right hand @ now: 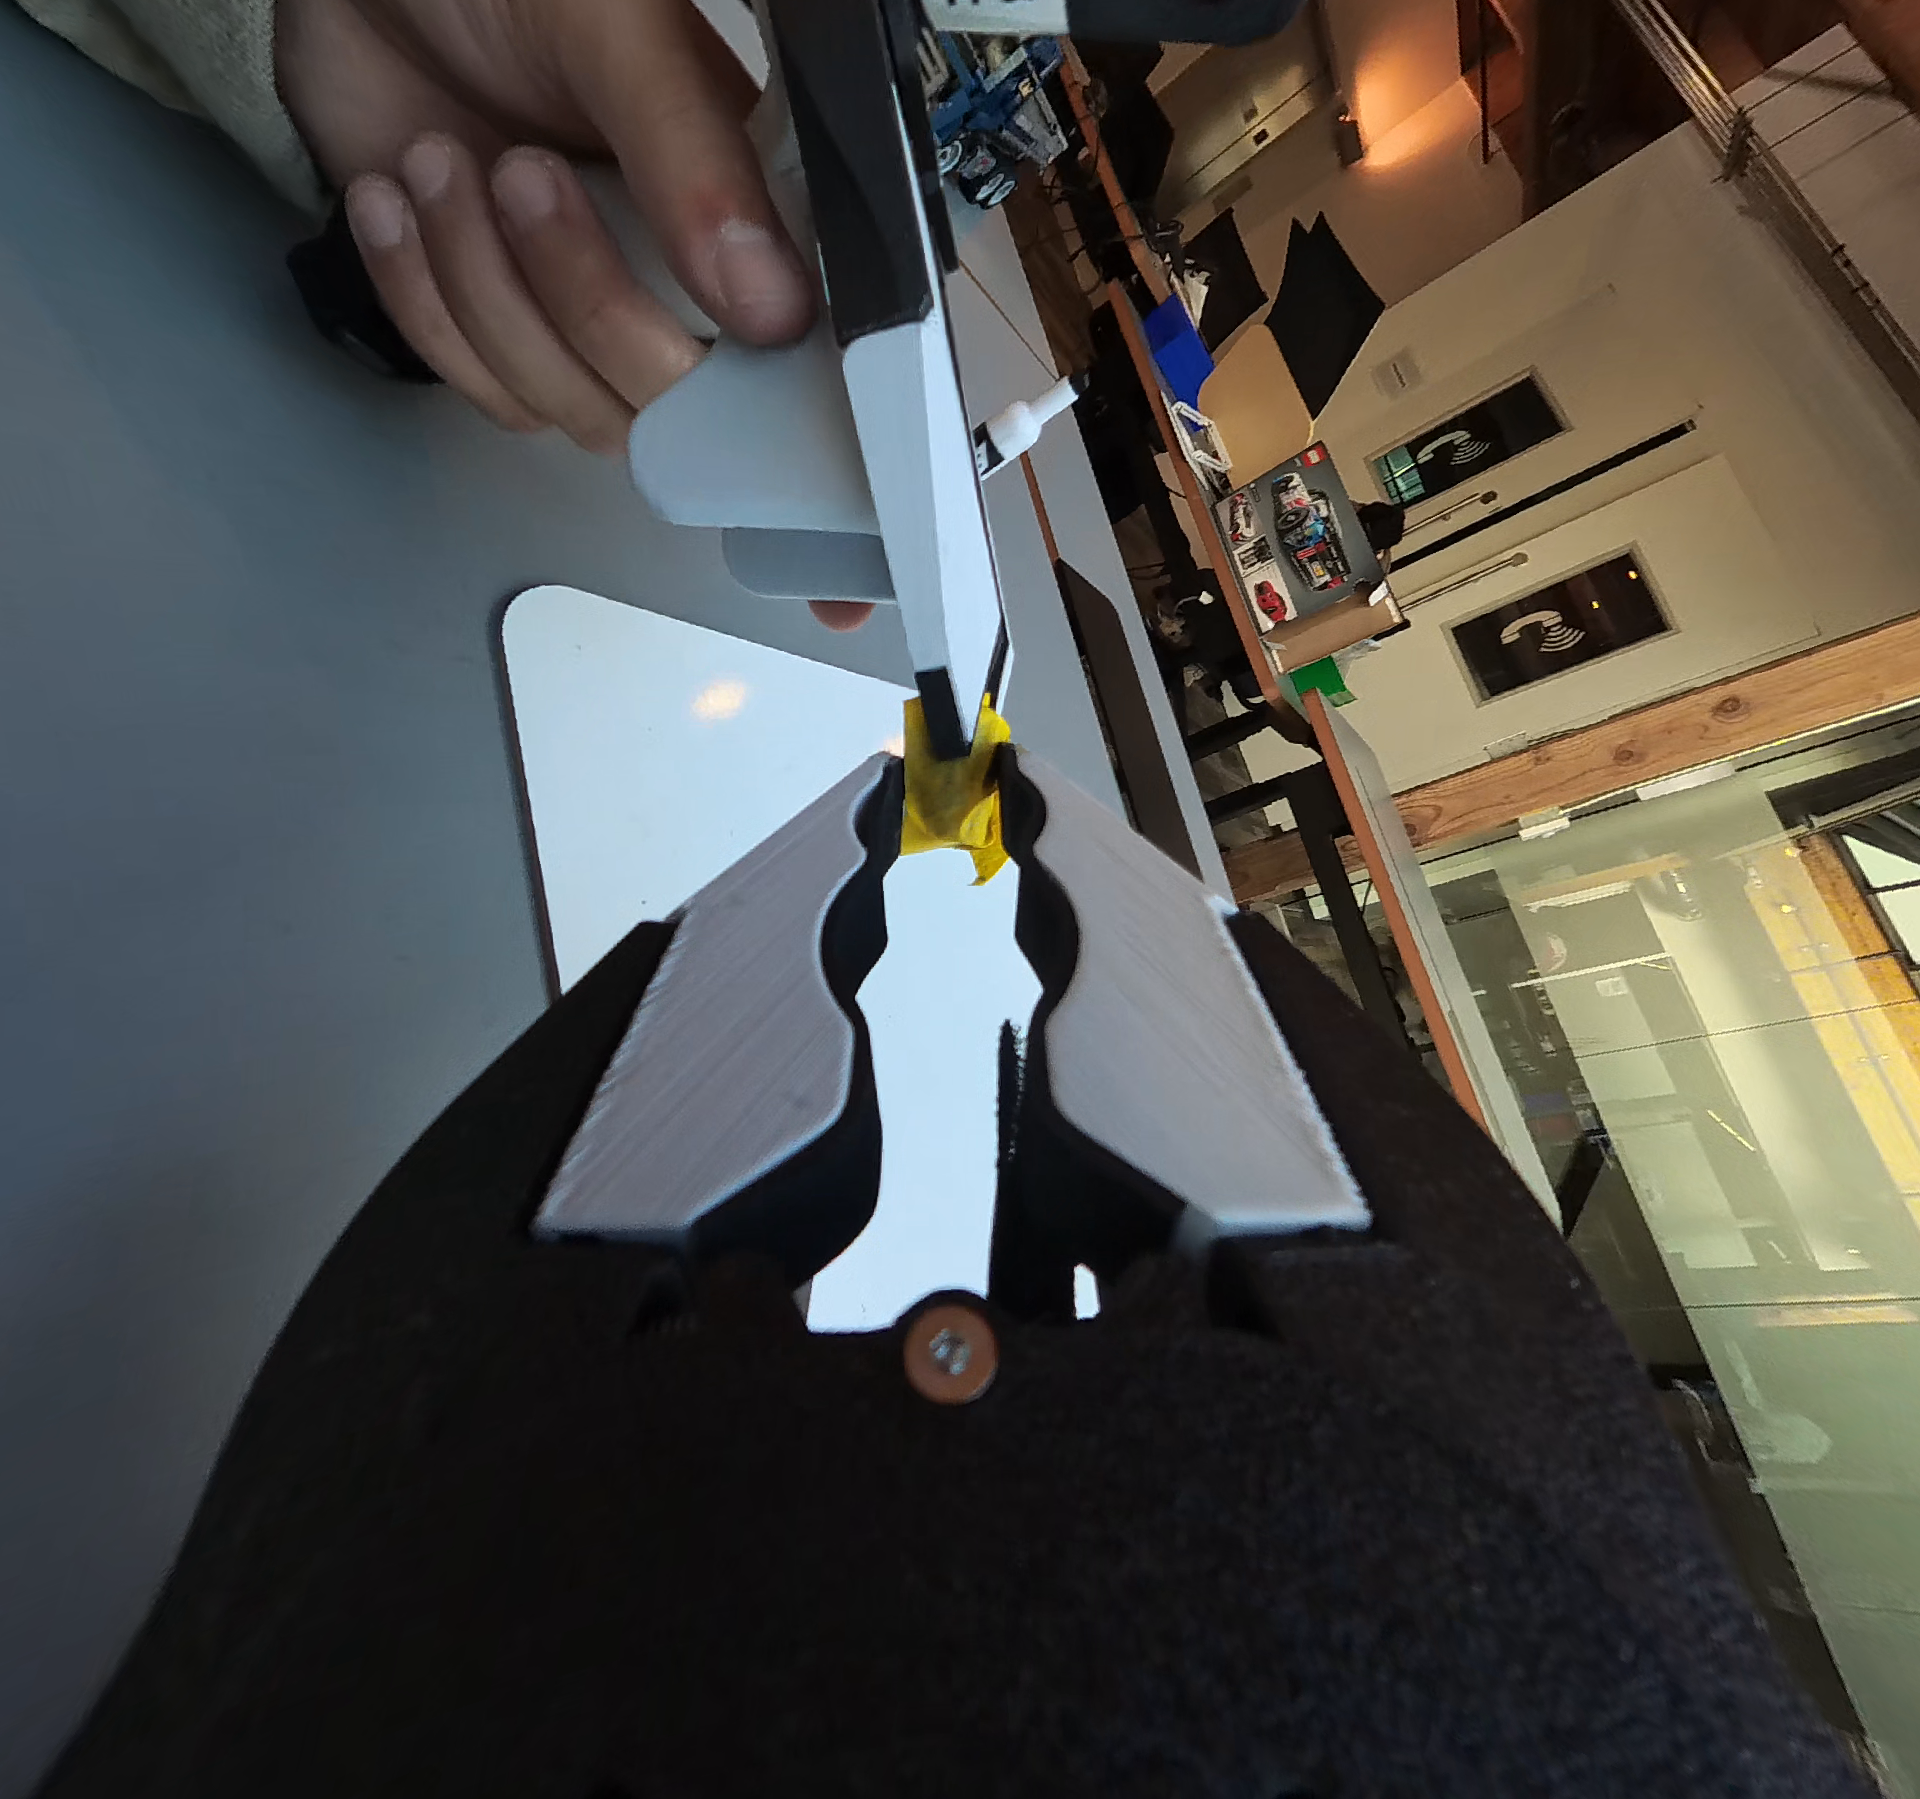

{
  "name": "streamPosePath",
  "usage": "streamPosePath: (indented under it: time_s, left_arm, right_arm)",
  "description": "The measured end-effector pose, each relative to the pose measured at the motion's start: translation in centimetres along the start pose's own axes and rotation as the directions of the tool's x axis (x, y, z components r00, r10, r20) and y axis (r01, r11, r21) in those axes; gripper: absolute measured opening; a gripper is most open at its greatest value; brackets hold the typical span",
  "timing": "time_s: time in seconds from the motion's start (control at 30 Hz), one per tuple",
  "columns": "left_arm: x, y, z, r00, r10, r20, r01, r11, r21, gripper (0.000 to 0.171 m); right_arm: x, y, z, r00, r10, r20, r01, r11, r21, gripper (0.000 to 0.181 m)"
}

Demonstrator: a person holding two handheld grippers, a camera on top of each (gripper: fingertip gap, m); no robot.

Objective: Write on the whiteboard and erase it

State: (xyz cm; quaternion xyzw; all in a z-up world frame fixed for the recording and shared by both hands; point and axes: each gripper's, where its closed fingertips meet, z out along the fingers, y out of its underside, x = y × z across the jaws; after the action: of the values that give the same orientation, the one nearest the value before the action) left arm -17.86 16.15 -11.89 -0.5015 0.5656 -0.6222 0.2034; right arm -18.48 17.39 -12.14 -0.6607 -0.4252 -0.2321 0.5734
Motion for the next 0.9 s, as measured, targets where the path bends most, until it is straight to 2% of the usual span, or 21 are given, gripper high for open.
streamPosePath:
  time_s: [0.07,0.1,0.13,0.2,0.23,0.33,0.4,0.43,0.47,0.57,0.83,0.9]
  left_arm:
    - [-0.1,0.3,0.0,1.000,0.023,0.004,-0.022,0.999,-0.023,0.019]
    - [-0.1,0.2,-0.1,0.999,0.046,0.006,-0.046,0.999,-0.023,0.019]
    - [-0.2,0.0,-0.4,0.996,0.083,0.018,-0.083,0.996,-0.011,0.018]
    - [-0.3,-1.0,-1.1,0.982,0.185,0.047,-0.187,0.982,0.035,0.018]
    - [-0.1,-1.4,-1.5,0.965,0.257,0.059,-0.260,0.964,0.054,0.018]
    - [1.0,-1.5,-1.7,0.894,0.440,0.080,-0.446,0.891,0.083,0.019]
    - [1.9,-1.5,-1.6,0.875,0.481,0.061,-0.484,0.867,0.113,0.019]
    - [2.2,-1.4,-1.6,0.874,0.484,0.050,-0.486,0.866,0.118,0.019]
    - [2.5,-1.3,-1.5,0.874,0.484,0.036,-0.485,0.866,0.123,0.019]
    - [3.0,-1.3,-1.5,0.875,0.483,0.014,-0.480,0.866,0.139,0.019]
    - [4.1,-0.6,-1.3,0.885,0.461,-0.064,-0.450,0.883,0.136,0.018]
    - [4.5,-0.5,-1.4,0.890,0.447,-0.091,-0.433,0.890,0.139,0.018]
  right_arm:
    - [-0.2,0.1,0.0,0.999,0.043,0.018,-0.043,0.999,0.007,0.018]
    - [-0.1,0.0,-0.1,0.994,0.105,0.013,-0.106,0.994,0.026,0.020]
    - [0.3,-0.2,-0.3,0.981,0.192,0.008,-0.192,0.979,0.064,0.029]
    - [1.2,-0.5,-1.2,0.924,0.376,0.072,-0.383,0.916,0.121,0.047]
    - [1.5,-0.8,-1.7,0.865,0.476,0.156,-0.497,0.855,0.147,0.046]
    - [2.5,-1.4,-2.6,0.564,0.703,0.434,-0.810,0.573,0.124,0.044]
    - [2.5,-2.2,-3.6,0.314,0.711,0.629,-0.926,0.375,0.038,0.039]
    - [2.6,-2.1,-3.7,0.222,0.713,0.665,-0.953,0.303,-0.007,0.039]
    - [2.5,-2.0,-3.7,0.173,0.706,0.686,-0.961,0.272,-0.037,0.040]
    - [1.5,-1.8,-3.4,0.176,0.704,0.688,-0.950,0.305,-0.069,0.029]
    - [0.7,-2.9,-3.9,0.134,0.652,0.746,-0.948,0.304,-0.096,0.010]
    - [0.3,-3.1,-4.1,0.119,0.639,0.760,-0.943,0.312,-0.114,0.009]
